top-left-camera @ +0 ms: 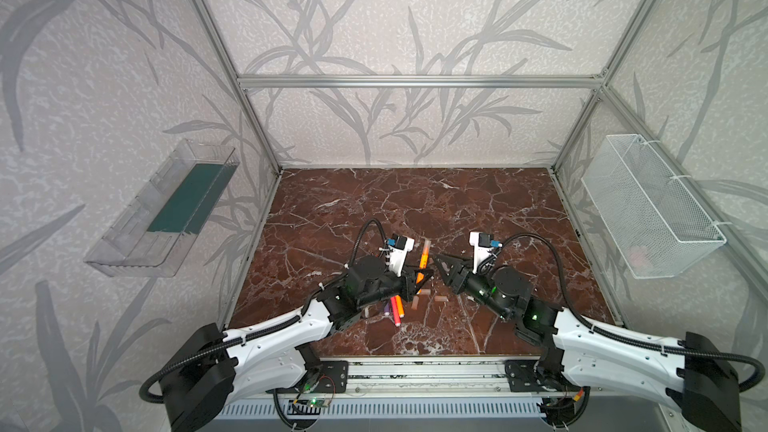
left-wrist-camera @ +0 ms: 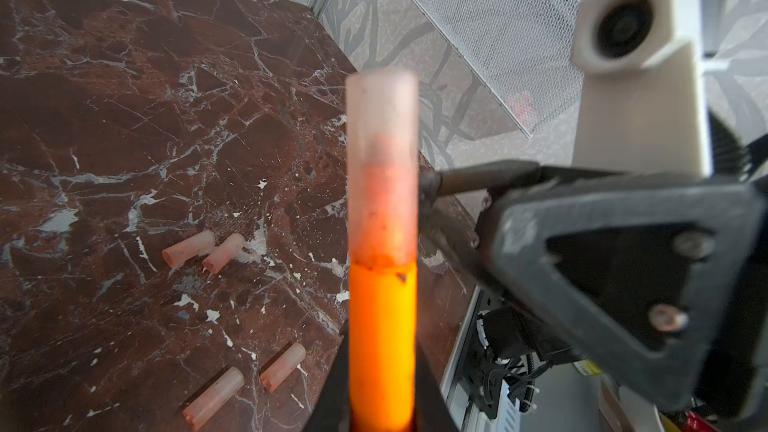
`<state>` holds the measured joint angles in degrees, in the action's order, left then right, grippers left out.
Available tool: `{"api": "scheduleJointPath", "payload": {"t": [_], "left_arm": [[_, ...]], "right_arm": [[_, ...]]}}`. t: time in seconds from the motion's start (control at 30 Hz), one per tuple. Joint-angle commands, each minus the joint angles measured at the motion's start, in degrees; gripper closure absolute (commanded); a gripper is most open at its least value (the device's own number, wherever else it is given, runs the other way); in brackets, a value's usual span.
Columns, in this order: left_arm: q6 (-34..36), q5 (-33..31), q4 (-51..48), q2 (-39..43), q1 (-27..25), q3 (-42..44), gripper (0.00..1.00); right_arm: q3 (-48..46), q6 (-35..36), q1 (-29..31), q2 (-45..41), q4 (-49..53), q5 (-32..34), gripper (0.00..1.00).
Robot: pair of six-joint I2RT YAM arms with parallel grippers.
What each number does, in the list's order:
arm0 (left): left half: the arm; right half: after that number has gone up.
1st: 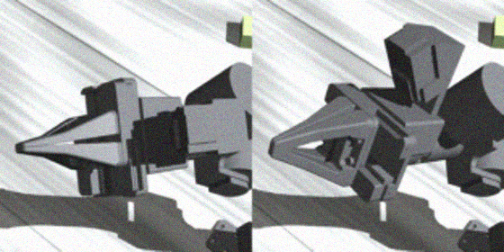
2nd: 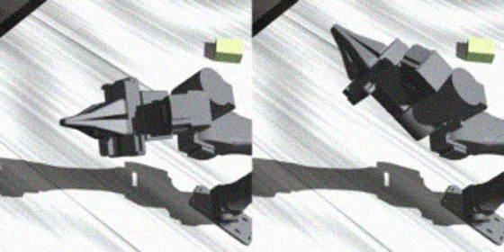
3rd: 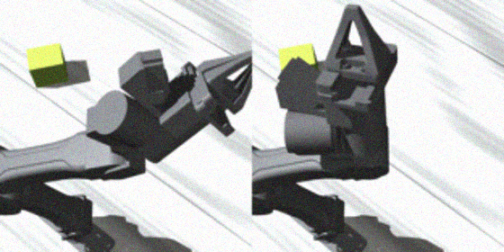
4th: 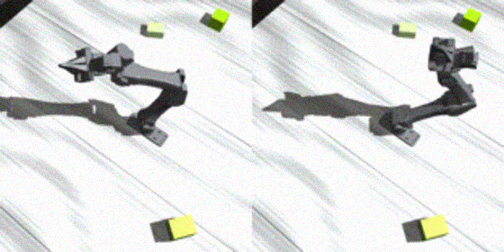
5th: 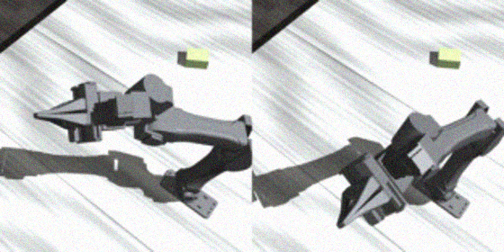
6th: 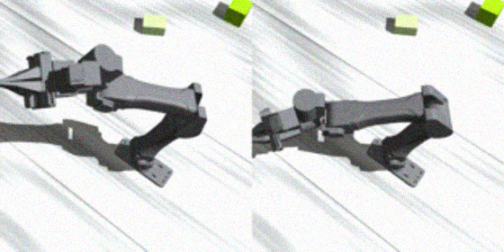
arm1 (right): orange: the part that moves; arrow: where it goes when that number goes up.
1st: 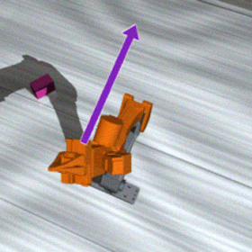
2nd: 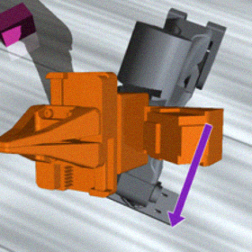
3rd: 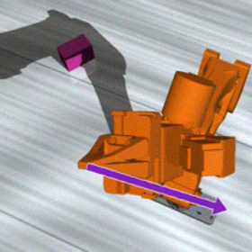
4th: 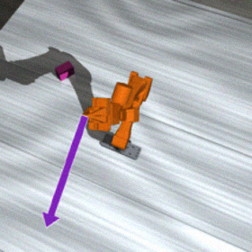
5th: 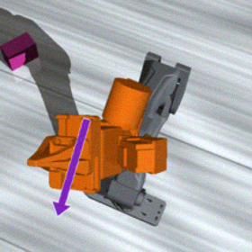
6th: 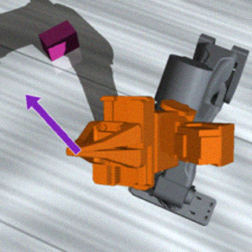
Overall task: Insert the pens into the pen caps
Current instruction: 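Push the pink cap down over the orange highlighter with the right gripper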
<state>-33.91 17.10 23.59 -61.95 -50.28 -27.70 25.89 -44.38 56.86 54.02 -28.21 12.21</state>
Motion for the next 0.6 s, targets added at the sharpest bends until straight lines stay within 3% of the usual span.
{"api": "scheduleJointPath", "payload": {"t": [0.0,0.27,0.57], "left_arm": [[5.1,-2.1,-3.2,0.6,-0.9,-1.7,1.0],[7.9,-2.7,-4.9,0.6,-2.6,-2.1,1.0],[8.7,-2.8,-5.2,0.4,-2.9,-2.1,1.0]], "right_arm": [[3.4,2.9,-0.4,-0.3,3.9,1.7,0.49],[8.4,1.0,-2.5,6.2,5.2,0.6,0.49],[11.8,1.0,-2.6,11.0,5.3,-2.1,0.68]]}}
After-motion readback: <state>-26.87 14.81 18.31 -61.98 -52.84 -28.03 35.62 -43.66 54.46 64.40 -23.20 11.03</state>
